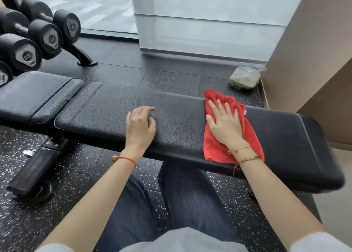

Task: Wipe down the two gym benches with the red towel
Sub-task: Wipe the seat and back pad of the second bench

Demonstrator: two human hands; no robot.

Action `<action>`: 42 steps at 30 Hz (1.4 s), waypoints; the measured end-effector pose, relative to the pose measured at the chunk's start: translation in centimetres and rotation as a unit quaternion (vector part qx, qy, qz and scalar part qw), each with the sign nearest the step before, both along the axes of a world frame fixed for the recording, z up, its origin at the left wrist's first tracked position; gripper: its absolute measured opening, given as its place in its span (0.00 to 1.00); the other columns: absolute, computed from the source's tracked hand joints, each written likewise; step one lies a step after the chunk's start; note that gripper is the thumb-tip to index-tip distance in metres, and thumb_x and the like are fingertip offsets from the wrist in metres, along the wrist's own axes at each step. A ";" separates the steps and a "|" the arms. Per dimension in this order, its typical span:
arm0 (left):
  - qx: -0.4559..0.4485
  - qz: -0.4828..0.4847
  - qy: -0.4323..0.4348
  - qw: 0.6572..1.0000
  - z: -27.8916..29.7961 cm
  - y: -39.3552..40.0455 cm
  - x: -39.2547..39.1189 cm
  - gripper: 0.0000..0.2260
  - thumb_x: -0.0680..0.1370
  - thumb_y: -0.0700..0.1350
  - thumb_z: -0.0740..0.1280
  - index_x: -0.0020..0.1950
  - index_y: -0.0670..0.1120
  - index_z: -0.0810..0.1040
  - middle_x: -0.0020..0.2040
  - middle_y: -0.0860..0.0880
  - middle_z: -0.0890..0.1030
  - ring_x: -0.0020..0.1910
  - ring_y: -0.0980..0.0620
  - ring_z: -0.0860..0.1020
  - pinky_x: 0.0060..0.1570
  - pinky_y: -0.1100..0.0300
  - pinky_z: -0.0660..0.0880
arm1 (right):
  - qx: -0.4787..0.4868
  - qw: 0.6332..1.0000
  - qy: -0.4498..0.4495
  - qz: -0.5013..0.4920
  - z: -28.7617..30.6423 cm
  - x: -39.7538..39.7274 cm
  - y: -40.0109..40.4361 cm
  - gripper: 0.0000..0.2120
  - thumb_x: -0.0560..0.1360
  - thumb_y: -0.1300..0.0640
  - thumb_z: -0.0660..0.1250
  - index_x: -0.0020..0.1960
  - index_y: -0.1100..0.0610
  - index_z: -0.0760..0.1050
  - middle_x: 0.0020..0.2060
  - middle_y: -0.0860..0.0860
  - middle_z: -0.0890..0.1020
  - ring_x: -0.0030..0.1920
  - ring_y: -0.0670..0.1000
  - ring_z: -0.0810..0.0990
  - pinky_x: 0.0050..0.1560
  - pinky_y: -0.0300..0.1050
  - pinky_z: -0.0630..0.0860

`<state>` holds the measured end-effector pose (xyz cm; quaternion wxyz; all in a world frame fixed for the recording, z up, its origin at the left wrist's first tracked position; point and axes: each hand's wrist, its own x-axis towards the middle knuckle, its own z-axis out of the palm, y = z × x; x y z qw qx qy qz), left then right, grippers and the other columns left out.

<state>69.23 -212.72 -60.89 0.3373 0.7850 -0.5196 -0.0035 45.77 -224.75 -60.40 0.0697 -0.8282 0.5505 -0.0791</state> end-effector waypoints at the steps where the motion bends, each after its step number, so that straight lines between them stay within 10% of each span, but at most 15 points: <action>1: -0.002 -0.016 0.000 1.000 0.0 -0.5 -1.2 0.15 0.78 0.39 0.63 0.64 0.47 0.77 0.63 0.49 0.78 0.66 0.48 0.73 0.74 0.44 0.60 | -0.002 1.000 0.000 0.012 -0.1 -0.3 0.6 0.27 0.82 0.44 0.51 0.79 0.43 0.50 0.79 0.47 0.52 0.79 0.53 0.49 0.78 0.55 0.40; 35: 0.023 -0.095 -0.088 0.991 -2.0 -5.4 -8.1 0.16 0.78 0.49 0.63 0.65 0.47 0.76 0.66 0.50 0.76 0.68 0.47 0.70 0.72 0.46 0.61 | 0.040 0.964 0.002 -0.263 0.2 -19.5 -4.7 0.27 0.82 0.43 0.48 0.79 0.44 0.49 0.80 0.50 0.52 0.79 0.57 0.49 0.77 0.60 0.43; 42: 0.019 -0.092 -0.091 0.991 -1.9 -5.3 -8.2 0.16 0.78 0.48 0.63 0.64 0.47 0.76 0.65 0.50 0.77 0.67 0.48 0.71 0.72 0.47 0.62 | 0.013 0.980 0.009 -0.199 -0.3 -16.8 -0.2 0.28 0.81 0.43 0.50 0.79 0.43 0.48 0.80 0.50 0.52 0.79 0.57 0.50 0.77 0.60 0.44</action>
